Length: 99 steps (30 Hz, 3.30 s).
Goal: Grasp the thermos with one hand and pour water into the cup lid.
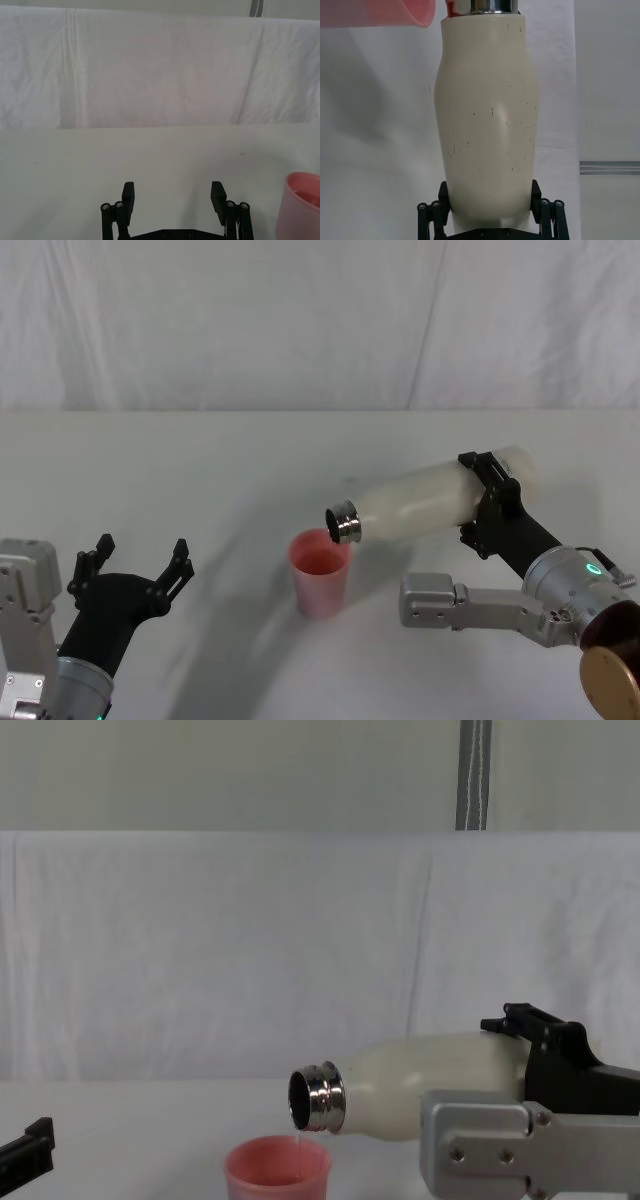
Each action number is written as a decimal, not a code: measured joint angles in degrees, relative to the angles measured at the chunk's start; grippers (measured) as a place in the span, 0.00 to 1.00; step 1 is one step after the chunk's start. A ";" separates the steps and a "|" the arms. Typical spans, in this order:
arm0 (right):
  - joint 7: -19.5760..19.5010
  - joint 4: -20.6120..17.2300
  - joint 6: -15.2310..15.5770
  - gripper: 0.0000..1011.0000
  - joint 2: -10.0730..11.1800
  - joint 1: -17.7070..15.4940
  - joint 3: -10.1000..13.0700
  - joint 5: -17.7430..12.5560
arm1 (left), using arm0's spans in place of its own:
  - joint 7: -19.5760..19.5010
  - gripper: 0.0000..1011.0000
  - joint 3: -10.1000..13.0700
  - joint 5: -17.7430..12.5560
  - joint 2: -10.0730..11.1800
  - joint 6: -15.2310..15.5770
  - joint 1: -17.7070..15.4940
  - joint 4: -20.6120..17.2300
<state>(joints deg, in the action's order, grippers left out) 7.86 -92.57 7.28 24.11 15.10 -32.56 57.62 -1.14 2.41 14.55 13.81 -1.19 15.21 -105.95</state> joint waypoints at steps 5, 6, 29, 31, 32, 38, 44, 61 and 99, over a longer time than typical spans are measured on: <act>-0.01 -0.08 0.04 0.94 0.02 -0.07 0.01 0.03 | 0.00 0.99 0.00 0.00 0.00 0.00 0.00 0.00; -0.03 -0.09 0.05 0.94 0.02 -0.08 0.01 0.04 | 0.00 0.99 0.00 0.00 0.00 0.00 0.00 0.00; -0.15 -0.22 0.10 0.94 0.10 -0.10 -0.03 0.33 | 0.00 0.99 0.00 0.00 0.00 0.00 0.00 0.00; -0.15 -0.22 0.10 0.94 0.12 -0.09 -0.05 0.37 | 0.00 0.99 0.00 0.00 0.00 0.00 0.00 0.00; -0.15 -0.22 0.10 0.94 0.12 -0.07 -0.06 0.38 | 0.00 0.99 0.00 0.00 0.00 0.00 0.00 0.00; -0.12 -0.19 0.02 0.94 0.11 0.07 -0.10 0.38 | 0.00 0.99 0.00 0.00 0.00 0.00 0.00 0.00; -0.06 -0.09 -0.07 0.94 -0.04 0.11 -0.07 0.08 | 0.00 0.99 0.00 0.00 0.00 0.00 0.00 0.00; 0.44 -0.54 -1.27 0.94 -0.67 -0.42 1.70 -4.10 | 0.00 0.99 0.00 0.00 0.00 0.00 0.00 0.00; 5.53 -3.58 -8.50 0.94 -6.89 -7.58 16.47 -40.38 | 0.00 0.99 0.00 0.00 0.00 0.00 0.00 0.00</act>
<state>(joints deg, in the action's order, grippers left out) 13.39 -96.14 -1.22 17.21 7.52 -16.09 17.24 -1.14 2.41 14.54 13.81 -1.19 15.21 -105.95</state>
